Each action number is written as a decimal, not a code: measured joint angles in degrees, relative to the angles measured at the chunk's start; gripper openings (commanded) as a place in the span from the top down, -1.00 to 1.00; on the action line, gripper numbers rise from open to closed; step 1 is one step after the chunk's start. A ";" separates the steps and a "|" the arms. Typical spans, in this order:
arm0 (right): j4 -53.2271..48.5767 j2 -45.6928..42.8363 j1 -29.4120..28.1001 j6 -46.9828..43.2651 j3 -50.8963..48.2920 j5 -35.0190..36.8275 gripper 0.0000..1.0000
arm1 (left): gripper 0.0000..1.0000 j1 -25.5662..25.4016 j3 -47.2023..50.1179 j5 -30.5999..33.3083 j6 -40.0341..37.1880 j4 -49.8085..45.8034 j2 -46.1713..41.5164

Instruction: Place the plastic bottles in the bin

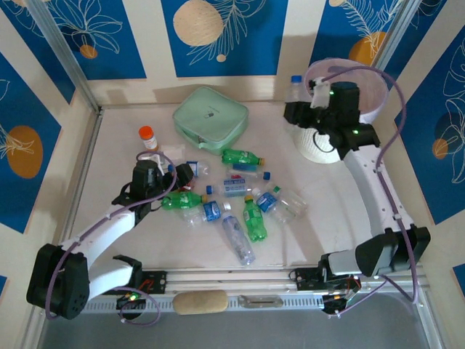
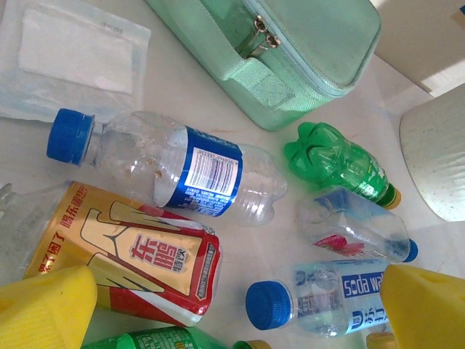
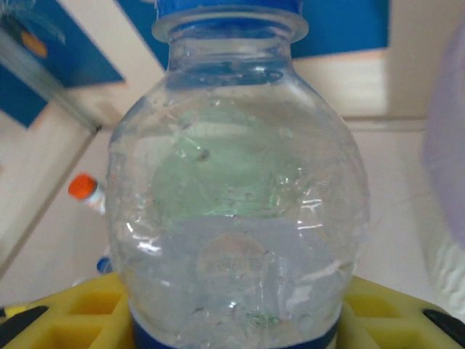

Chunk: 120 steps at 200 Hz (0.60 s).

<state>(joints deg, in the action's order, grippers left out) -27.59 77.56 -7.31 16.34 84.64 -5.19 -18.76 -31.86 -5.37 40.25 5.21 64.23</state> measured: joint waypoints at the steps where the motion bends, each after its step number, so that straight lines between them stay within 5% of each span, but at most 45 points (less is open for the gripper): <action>1: 0.00 -0.13 0.22 0.20 0.07 0.02 0.07 | -0.99 0.00 0.02 0.02 0.00 0.00 -0.02; 71: 2.78 0.76 11.98 6.47 8.90 2.73 0.06 | -0.99 0.00 0.33 -0.57 -0.22 0.15 -0.02; 120: 4.39 9.84 13.79 9.66 15.65 4.68 0.06 | -0.99 0.00 0.33 -0.59 -0.24 -0.31 -0.98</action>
<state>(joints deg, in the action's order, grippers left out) -23.20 87.39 6.48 26.00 100.29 -0.51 -18.76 -31.53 -5.96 40.01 4.91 63.24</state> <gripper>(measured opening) 0.474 0.997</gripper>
